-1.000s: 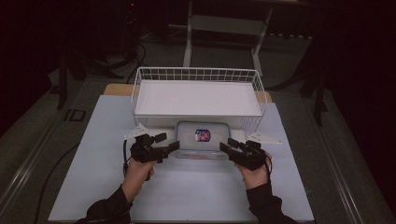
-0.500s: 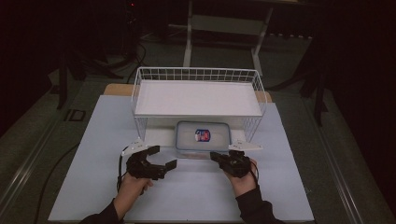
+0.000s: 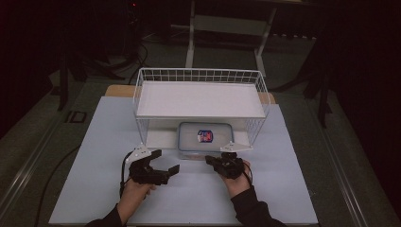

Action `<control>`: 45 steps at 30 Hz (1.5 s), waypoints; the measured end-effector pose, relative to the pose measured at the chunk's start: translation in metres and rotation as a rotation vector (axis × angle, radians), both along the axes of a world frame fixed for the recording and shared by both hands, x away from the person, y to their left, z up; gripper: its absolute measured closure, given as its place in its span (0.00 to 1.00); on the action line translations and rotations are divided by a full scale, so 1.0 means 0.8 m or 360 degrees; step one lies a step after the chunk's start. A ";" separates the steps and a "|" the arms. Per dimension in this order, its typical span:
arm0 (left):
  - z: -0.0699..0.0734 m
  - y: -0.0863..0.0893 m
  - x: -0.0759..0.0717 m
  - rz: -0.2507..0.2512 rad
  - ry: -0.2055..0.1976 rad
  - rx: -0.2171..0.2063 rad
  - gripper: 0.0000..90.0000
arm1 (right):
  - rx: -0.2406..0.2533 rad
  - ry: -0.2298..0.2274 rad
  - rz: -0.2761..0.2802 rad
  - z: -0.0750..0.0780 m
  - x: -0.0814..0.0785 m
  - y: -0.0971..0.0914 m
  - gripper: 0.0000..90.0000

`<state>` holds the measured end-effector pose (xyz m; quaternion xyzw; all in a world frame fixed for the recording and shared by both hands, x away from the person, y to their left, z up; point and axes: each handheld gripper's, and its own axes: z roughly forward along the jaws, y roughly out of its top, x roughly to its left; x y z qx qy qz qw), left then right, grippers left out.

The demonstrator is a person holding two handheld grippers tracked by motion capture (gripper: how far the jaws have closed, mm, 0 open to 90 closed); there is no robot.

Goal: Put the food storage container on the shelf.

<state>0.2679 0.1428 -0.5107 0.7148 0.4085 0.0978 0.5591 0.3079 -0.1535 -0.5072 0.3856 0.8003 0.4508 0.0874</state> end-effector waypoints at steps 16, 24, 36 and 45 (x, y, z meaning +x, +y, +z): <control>-0.005 0.003 0.000 0.0016 0.0006 0.0027 0.00 | -0.0003 -0.0006 -0.0106 -0.007 0.037 0.012 1.00; -0.006 0.002 0.000 0.0016 0.0009 0.0028 0.00 | -0.0012 -0.0018 -0.0160 -0.007 0.057 0.014 1.00; -0.006 0.002 -0.002 -0.0002 0.0009 0.0038 0.00 | 0.0024 -0.0008 -0.0229 -0.005 0.083 0.017 1.00; -0.006 0.000 -0.003 -0.0005 0.0007 0.0040 0.00 | 0.0034 -0.0019 -0.0229 -0.006 0.086 0.026 0.99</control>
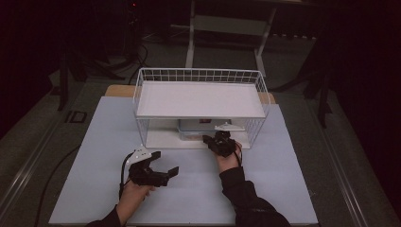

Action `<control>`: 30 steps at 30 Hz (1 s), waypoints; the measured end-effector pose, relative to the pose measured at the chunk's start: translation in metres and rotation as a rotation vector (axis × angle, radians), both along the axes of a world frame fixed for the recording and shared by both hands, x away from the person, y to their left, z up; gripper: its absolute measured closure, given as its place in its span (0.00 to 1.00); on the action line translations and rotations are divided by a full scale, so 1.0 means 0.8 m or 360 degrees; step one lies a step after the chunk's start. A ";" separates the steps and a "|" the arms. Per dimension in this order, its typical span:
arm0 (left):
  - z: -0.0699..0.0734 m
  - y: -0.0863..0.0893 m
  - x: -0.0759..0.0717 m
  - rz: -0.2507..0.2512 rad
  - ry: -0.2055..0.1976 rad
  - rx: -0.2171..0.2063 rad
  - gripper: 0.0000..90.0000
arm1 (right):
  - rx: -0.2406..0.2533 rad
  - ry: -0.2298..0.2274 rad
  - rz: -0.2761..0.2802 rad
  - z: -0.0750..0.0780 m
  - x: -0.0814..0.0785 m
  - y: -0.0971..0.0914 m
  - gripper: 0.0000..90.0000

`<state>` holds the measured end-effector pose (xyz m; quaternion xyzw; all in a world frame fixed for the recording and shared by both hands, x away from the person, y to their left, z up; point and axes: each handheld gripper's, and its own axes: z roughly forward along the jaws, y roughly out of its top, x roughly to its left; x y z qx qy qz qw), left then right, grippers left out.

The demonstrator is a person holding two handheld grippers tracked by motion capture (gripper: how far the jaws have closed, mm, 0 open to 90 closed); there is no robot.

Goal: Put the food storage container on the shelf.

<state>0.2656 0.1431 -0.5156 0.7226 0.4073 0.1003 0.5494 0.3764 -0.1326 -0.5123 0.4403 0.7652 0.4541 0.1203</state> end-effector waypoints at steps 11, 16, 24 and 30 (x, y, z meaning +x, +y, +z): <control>0.016 -0.001 -0.006 -0.0026 -0.0076 0.0044 0.00 | 0.0016 -0.0030 0.0088 0.015 -0.031 0.003 0.64; 0.023 -0.004 -0.011 -0.0071 -0.0098 0.0071 0.00 | -0.0005 -0.0080 0.0148 0.024 -0.055 -0.002 0.48; 0.028 -0.005 -0.022 -0.0122 -0.0105 0.0096 0.00 | 0.0123 -0.0065 0.0198 0.033 -0.081 -0.025 0.25; 0.031 -0.001 -0.030 -0.0153 -0.0117 0.0087 0.00 | 0.0126 -0.0107 0.0188 0.034 -0.103 -0.046 0.20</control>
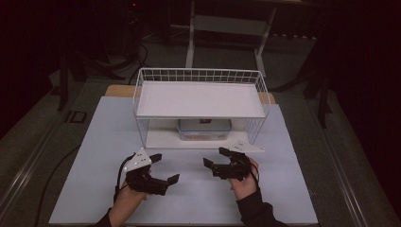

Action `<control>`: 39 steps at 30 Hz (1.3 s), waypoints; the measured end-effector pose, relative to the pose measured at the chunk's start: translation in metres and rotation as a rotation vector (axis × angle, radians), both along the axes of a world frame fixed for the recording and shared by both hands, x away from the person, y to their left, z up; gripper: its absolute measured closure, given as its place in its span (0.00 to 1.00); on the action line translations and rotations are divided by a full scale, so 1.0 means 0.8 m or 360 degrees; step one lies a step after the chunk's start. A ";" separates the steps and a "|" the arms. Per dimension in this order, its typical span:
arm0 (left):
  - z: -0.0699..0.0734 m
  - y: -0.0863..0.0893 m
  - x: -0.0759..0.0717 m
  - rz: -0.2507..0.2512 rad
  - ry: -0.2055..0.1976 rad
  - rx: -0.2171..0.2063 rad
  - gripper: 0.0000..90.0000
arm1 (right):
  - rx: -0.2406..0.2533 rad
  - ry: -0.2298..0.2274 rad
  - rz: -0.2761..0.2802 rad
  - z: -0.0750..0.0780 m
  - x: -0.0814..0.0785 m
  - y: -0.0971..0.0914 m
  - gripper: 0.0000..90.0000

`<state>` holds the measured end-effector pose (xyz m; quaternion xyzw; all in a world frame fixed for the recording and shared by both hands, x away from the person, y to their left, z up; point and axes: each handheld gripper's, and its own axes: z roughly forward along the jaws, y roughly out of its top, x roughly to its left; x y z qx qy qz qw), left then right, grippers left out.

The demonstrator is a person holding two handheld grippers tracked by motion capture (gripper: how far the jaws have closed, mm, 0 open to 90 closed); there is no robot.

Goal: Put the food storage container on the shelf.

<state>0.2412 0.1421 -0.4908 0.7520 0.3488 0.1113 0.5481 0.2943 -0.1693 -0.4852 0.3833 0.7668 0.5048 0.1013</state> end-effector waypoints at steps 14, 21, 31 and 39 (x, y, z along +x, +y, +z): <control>-0.005 0.022 -0.011 0.0017 0.0009 0.0012 0.00 | -0.0012 -0.0008 -0.0106 -0.011 -0.037 -0.063 0.20; -0.016 0.026 -0.013 0.0018 0.0031 0.0037 0.00 | -0.0068 -0.0036 -0.0095 -0.020 -0.058 -0.084 0.20; -0.023 0.025 -0.018 -0.0014 0.0018 0.0057 0.00 | -0.0103 -0.0018 -0.0125 -0.030 -0.062 -0.100 0.20; -0.023 0.027 -0.021 -0.0009 -0.0020 0.0061 0.00 | -0.0099 -0.0018 -0.0125 -0.031 -0.064 -0.101 0.21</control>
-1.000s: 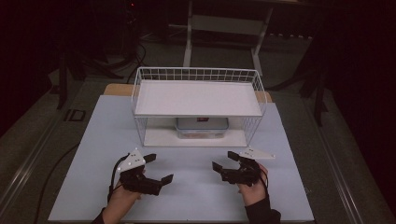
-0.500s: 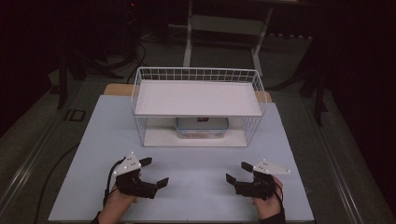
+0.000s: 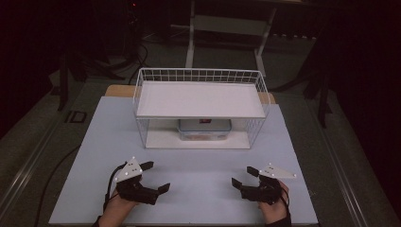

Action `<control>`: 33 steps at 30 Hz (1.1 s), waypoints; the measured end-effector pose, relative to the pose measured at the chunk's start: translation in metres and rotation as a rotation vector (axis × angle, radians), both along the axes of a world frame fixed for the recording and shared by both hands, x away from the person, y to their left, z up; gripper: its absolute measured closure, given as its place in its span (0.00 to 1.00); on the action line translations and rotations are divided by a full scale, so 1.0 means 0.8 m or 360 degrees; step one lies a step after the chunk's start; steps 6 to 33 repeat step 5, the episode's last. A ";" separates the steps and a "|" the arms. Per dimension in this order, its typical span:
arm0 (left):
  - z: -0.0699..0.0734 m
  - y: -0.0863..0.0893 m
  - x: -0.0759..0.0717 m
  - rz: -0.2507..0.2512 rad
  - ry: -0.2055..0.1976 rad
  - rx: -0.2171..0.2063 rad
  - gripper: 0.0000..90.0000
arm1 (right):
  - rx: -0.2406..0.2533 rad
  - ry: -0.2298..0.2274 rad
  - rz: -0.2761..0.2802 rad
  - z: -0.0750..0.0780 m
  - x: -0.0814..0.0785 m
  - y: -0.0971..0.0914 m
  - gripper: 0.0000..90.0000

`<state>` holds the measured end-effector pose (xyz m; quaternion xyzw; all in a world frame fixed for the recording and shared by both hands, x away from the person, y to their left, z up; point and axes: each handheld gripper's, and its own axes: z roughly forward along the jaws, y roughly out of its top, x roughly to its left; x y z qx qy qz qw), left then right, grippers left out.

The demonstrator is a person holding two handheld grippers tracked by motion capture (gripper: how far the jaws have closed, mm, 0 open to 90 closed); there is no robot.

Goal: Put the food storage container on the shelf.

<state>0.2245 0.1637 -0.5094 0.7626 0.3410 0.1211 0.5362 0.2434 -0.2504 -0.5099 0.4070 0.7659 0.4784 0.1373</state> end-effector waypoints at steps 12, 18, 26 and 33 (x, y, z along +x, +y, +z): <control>-0.001 0.002 0.002 0.0010 0.0008 -0.0004 0.00 | -0.0012 0.0004 0.0011 -0.002 0.000 0.002 0.21; -0.001 0.002 0.002 0.0010 0.0008 -0.0004 0.00 | -0.0012 0.0004 0.0011 -0.002 0.000 0.002 0.21; -0.001 0.002 0.002 0.0010 0.0008 -0.0004 0.00 | -0.0012 0.0004 0.0011 -0.002 0.000 0.002 0.21; -0.001 0.002 0.002 0.0010 0.0008 -0.0004 0.00 | -0.0012 0.0004 0.0011 -0.002 0.000 0.002 0.21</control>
